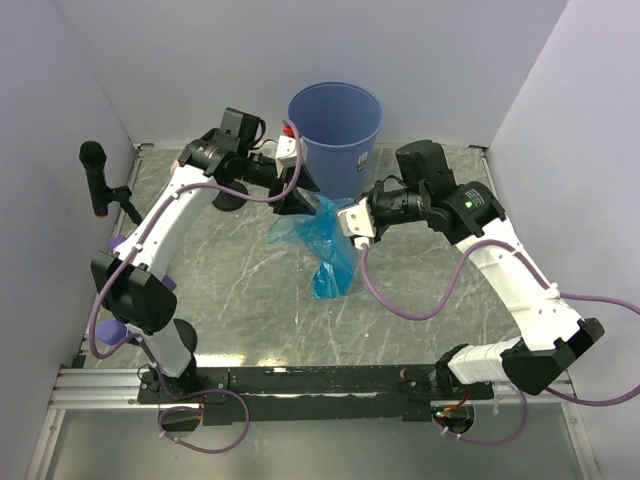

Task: Put the trash bags into the trash bin

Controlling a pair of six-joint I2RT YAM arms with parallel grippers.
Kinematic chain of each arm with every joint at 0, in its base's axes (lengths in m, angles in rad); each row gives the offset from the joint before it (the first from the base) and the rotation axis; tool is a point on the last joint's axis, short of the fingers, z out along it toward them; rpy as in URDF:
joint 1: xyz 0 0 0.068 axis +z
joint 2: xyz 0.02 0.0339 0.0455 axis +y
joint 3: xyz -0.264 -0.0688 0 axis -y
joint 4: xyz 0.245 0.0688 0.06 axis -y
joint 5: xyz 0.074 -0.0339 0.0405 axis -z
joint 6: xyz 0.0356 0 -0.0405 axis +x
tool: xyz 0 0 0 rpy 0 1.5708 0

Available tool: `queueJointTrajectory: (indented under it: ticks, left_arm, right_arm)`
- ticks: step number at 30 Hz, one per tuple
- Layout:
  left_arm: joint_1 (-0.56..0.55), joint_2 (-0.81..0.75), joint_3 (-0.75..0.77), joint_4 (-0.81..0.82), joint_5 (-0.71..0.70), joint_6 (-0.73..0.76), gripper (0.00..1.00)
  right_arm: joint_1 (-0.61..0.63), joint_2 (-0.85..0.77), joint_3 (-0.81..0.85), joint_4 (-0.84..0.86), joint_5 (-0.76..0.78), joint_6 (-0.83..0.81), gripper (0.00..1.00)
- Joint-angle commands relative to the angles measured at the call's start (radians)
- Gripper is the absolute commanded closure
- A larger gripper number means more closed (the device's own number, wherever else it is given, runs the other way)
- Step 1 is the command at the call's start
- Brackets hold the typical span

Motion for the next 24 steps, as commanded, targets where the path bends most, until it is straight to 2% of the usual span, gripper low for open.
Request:
queueJointTrajectory:
  ticks: [1,6,8,13,17,21,23,24]
  left_arm:
    - [-0.009,0.018,-0.005,0.036,-0.017,0.020,0.41]
    - [-0.009,0.044,0.010,-0.016,-0.004,0.067,0.52]
    - [-0.010,0.059,0.027,-0.045,0.016,0.089,0.52]
    - [-0.021,0.100,0.075,-0.132,0.055,0.201,0.44]
    - [-0.045,0.136,0.139,-0.234,0.058,0.327,0.46]
    - [-0.050,0.174,0.196,-0.293,0.044,0.353,0.69]
    - [-0.052,0.199,0.242,-0.320,0.035,0.348,0.92]
    - [-0.049,0.202,0.250,-0.312,0.029,0.323,0.99]
  right_arm:
    - [0.018,-0.043,0.012,0.014,-0.031,-0.042,1.00]
    - [0.027,-0.053,0.004,0.004,-0.021,-0.049,1.00]
    - [0.027,-0.054,-0.004,0.018,-0.014,-0.042,1.00]
    - [0.027,-0.056,-0.031,0.067,0.014,-0.027,1.00]
    - [0.027,-0.051,-0.041,0.086,0.029,-0.018,1.00]
    - [0.027,-0.051,-0.045,0.098,0.025,-0.010,1.00]
    - [0.027,-0.048,-0.050,0.101,0.025,-0.010,1.00]
    - [0.027,-0.048,-0.050,0.096,0.025,-0.013,1.00]
